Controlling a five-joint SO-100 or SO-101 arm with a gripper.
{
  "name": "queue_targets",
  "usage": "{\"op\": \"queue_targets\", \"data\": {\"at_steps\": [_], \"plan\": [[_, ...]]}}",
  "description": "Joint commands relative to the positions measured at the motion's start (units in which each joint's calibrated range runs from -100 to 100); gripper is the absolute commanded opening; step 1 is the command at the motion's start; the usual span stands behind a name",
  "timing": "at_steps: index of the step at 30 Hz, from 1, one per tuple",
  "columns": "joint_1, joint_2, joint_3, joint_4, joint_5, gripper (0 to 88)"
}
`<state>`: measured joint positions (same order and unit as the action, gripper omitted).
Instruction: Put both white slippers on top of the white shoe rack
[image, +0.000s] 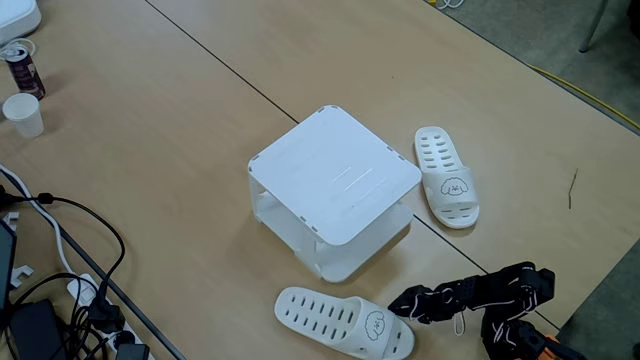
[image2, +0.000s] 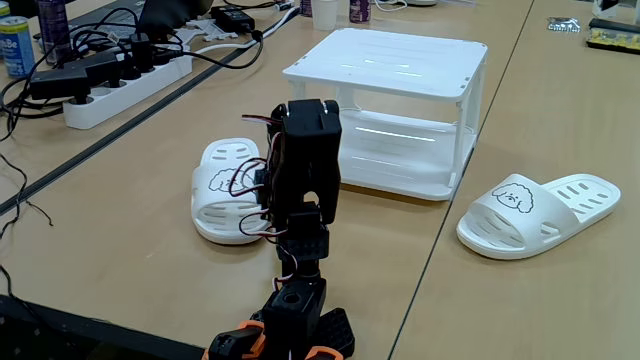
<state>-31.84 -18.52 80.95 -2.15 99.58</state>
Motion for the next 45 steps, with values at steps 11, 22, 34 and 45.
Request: {"op": "queue_targets", "data": {"at_steps": [11,22,34,45], "plan": [[4.3,-18.6,4.0,0.9,0.4,1.0],[-1.6,-32.9,3.4,18.8,0.4,17.2],[-10.4,-30.2,-5.4,27.1,0.4,20.1],[-10.4,-20.6,-13.7,24.1,0.4,27.9]]}}
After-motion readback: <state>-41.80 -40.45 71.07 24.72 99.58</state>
